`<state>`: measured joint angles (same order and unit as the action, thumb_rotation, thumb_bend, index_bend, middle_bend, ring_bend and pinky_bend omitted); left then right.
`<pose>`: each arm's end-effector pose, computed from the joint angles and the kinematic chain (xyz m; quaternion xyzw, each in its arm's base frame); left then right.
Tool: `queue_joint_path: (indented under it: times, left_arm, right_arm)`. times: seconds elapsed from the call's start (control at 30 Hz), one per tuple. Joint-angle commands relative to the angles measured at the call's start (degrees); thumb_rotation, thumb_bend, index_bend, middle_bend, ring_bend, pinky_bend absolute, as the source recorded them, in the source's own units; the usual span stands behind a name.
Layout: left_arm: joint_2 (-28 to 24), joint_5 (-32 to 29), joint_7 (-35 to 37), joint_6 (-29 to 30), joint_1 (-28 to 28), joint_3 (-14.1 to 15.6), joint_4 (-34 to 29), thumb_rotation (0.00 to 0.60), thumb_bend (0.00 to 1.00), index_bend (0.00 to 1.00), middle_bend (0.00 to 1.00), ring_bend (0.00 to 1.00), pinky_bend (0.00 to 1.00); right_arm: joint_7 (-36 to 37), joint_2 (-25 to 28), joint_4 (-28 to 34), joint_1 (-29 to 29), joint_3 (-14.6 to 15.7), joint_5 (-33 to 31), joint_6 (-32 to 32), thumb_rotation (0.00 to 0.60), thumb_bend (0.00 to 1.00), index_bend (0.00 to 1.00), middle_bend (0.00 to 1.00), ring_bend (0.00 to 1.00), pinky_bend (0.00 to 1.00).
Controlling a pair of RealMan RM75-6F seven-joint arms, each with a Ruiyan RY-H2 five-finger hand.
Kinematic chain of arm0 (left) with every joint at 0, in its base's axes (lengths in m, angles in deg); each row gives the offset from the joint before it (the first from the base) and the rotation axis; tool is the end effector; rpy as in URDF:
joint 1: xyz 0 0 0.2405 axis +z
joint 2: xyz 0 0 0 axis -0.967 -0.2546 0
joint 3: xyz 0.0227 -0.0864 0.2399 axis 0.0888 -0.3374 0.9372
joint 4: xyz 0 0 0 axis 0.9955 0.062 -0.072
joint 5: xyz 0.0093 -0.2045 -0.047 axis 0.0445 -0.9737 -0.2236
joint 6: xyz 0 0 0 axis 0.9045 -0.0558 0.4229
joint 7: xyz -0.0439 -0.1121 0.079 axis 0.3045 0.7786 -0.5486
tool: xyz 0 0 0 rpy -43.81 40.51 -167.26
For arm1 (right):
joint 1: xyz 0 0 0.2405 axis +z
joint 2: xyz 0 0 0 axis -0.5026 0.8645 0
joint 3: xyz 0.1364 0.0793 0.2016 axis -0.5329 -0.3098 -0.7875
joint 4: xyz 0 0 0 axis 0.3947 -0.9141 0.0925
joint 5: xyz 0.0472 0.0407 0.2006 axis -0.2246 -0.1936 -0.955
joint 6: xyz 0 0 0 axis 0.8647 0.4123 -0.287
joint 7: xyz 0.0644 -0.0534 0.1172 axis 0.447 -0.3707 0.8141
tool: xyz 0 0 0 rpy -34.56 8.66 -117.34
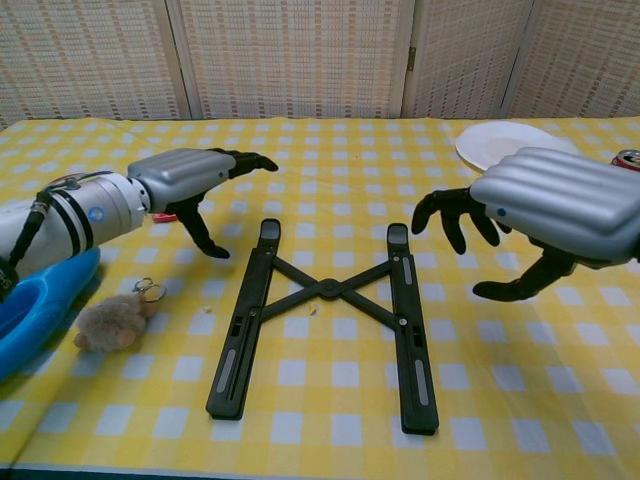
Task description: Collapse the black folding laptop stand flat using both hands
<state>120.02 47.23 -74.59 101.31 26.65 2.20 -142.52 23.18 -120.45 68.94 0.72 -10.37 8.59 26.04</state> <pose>-0.1450 0.3876 -0.0554 -0.7805 -0.3119 -0.3738 0.3922 -0.1688 -0.2587 0.0022 0.8258 -0.2000 0.3783 0.3673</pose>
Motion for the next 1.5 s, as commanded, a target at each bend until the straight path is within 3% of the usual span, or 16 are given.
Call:
queue_joint_path:
  times: [0.03,0.97,1.5]
  left_arm:
    - [0.7,0.4,0.4,0.3,0.0,0.4,0.8,0.600,0.12,0.02,0.07,0.04,0.00]
    - [3.6,-1.1,6.0,-0.8,0.8,0.8,2.0,0.600,0.12,0.02,0.07,0.04,0.00]
    - [3.3,-1.2,7.6,-0.8,1.3,0.8,1.1,0.600,0.12,0.03,0.07,0.04,0.00]
  right_arm:
    - [-0.1,-2.9,-3.3,0.4,0.3,-0.7,-0.9,0.600,0.28,0.31,0.54,0.59,0.56]
    - [-1.4,-9.6,-12.2,1.9,3.0,-0.5,-2.7,0.600,0.27,0.34,0.60,0.65,0.60]
    - [-2.2,-15.9,-21.2,2.6,3.6,2.9,0.6,0.600,0.27,0.37,0.64,0.68,0.62]
